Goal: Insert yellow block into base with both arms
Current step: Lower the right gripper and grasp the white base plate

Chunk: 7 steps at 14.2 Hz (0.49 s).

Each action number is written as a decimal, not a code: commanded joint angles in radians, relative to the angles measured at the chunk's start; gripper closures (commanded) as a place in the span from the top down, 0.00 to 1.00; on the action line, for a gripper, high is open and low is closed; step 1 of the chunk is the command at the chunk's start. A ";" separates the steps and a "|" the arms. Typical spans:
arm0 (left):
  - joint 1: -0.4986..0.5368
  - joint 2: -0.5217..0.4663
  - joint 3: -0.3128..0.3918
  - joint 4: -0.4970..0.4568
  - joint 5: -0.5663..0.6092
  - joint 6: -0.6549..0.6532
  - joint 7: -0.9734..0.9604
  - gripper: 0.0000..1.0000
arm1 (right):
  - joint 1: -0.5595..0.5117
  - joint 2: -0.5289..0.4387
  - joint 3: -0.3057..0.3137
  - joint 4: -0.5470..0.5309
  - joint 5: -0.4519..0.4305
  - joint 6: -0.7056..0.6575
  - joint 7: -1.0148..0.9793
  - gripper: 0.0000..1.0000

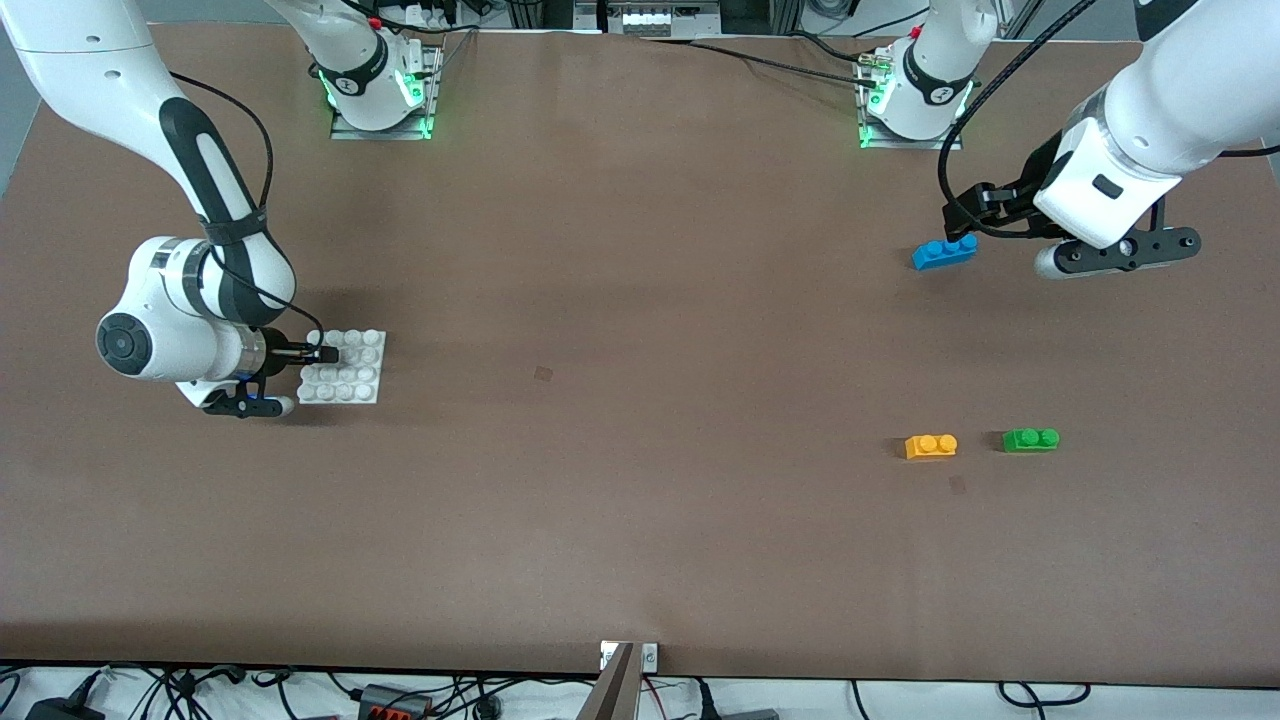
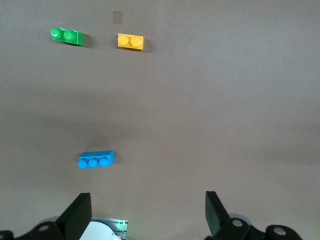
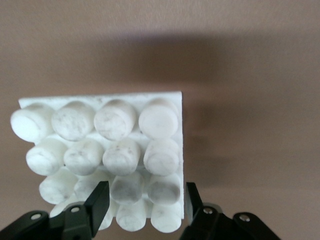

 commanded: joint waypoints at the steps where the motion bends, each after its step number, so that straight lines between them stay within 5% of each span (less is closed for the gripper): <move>1: 0.004 0.025 0.004 0.024 -0.021 -0.008 0.017 1.00 | -0.003 0.032 0.007 0.016 0.019 0.044 -0.028 0.70; 7: 0.006 0.085 0.003 0.015 -0.049 0.114 0.043 1.00 | 0.000 0.043 0.007 0.013 0.021 0.049 -0.028 0.59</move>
